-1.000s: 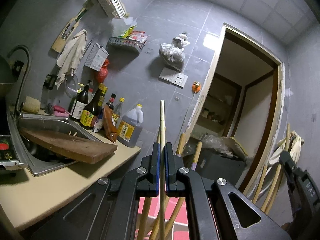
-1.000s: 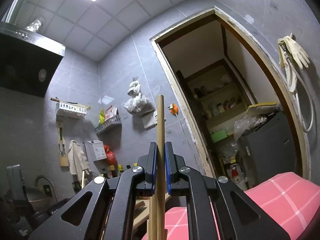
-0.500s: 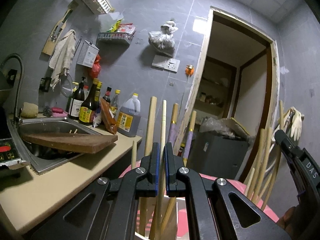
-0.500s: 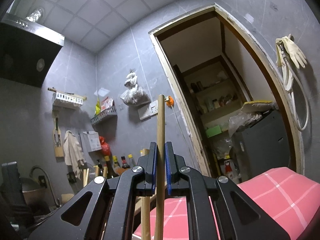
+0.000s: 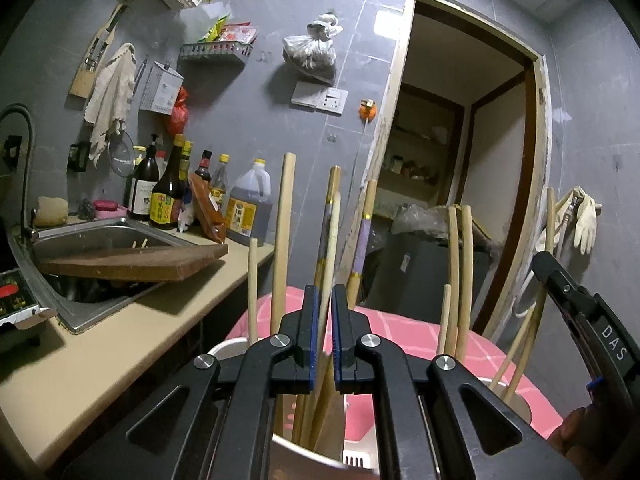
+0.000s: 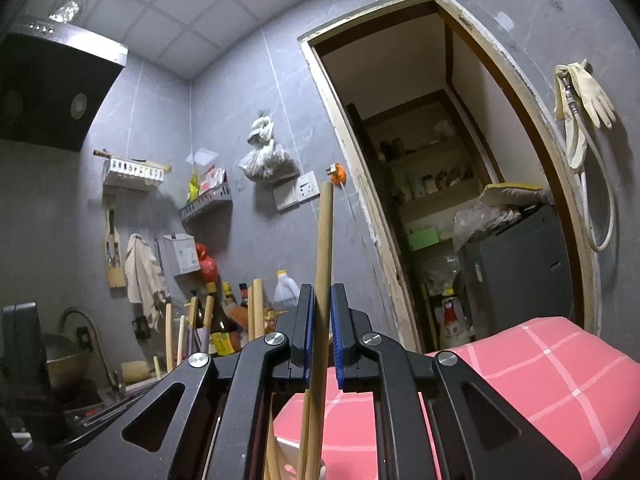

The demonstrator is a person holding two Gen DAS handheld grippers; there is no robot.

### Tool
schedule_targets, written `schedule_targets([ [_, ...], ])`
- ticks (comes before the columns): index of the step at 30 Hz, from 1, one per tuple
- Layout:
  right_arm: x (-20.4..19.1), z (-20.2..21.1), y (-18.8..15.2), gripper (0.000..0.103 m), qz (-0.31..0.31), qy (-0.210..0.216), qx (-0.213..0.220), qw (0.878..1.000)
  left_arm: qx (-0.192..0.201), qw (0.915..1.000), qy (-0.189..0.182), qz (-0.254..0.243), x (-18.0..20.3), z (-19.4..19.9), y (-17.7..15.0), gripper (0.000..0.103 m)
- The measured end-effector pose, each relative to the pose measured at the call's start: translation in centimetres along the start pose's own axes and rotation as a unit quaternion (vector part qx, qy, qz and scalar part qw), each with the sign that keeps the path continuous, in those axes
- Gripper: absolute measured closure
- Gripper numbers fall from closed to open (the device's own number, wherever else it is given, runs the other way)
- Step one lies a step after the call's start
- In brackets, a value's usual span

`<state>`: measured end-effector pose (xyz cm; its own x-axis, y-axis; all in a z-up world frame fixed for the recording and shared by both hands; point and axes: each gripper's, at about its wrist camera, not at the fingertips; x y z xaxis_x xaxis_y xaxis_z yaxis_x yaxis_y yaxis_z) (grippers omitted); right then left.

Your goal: Organize utensils

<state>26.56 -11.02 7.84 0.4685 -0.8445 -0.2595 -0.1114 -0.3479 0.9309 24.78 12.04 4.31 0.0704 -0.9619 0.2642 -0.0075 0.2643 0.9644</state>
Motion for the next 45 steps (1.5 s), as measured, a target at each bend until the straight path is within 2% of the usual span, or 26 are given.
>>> schedule_targets([
  [8, 0.0, 0.5, 0.1, 0.095, 0.001, 0.0, -0.019, 1.0, -0.016, 0.9999, 0.003, -0.003, 0.0, 0.3, -0.2, 0.098],
  [12, 0.2, 0.9, 0.4, 0.083, -0.001, 0.0, -0.024, 1.0, -0.019, 0.9998, -0.001, 0.005, -0.2, 0.6, 0.0, 0.083],
  [16, 0.2, 1.4, 0.7, 0.082, 0.002, -0.001, -0.028, 1.0, -0.021, 0.9997, -0.006, 0.01, -0.3, 1.0, 0.4, 0.079],
  [21, 0.5, 2.3, 1.2, 0.077, 0.002, -0.007, -0.034, 0.999, -0.015, 0.9998, -0.009, 0.012, -0.1, 2.0, 0.8, 0.07],
  [23, 0.6, 2.9, 1.5, 0.074, -0.001, -0.01, -0.038, 0.999, -0.016, 0.9998, -0.008, 0.012, 0.1, 2.3, 1.0, 0.07],
  [25, 0.8, 3.4, 1.8, 0.069, -0.002, -0.012, -0.04, 0.999, -0.019, 0.9998, -0.004, 0.01, 0.2, 2.8, 1.1, 0.069],
  [31, 1.1, 5.8, 3.3, 0.052, -0.004, -0.016, -0.051, 0.999, -0.03, 0.9995, 0.0, 0.005, 0.7, 4.5, 1.6, 0.058],
  [35, 1.3, 7.5, 4.2, 0.046, -0.003, -0.02, -0.066, 0.998, -0.038, 0.9993, -0.001, -0.007, 1.4, 6.2, 1.6, 0.047],
  [37, 1.4, 8.4, 4.6, 0.037, 0.0, -0.023, -0.078, 0.997, -0.043, 0.999, -0.003, -0.011, 1.7, 6.9, 1.5, 0.042],
  [41, 1.4, 10.4, 5.3, 0.028, 0.003, -0.023, -0.109, 0.994, -0.055, 0.9981, -0.01, -0.026, 2.5, 8.6, 1.3, 0.031],
  [43, 1.3, 11.3, 5.5, 0.025, 0.006, -0.021, -0.126, 0.992, -0.062, 0.9974, -0.014, -0.036, 2.9, 9.3, 1.2, 0.029],
  [45, 1.3, 12.5, 5.8, 0.02, 0.008, -0.019, -0.141, 0.99, -0.071, 0.9964, -0.021, -0.043, 3.2, 10.2, 0.9, 0.021],
])
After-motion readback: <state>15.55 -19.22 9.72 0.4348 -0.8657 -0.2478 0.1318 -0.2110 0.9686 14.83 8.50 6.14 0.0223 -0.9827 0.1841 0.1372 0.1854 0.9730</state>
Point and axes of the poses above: each gripper's, at about its wrist camera, not at the fingertips, and z roughly against the way its jaws point, x to its right, y to its top, and after that the axes turned 9 degrees about x, right-handed
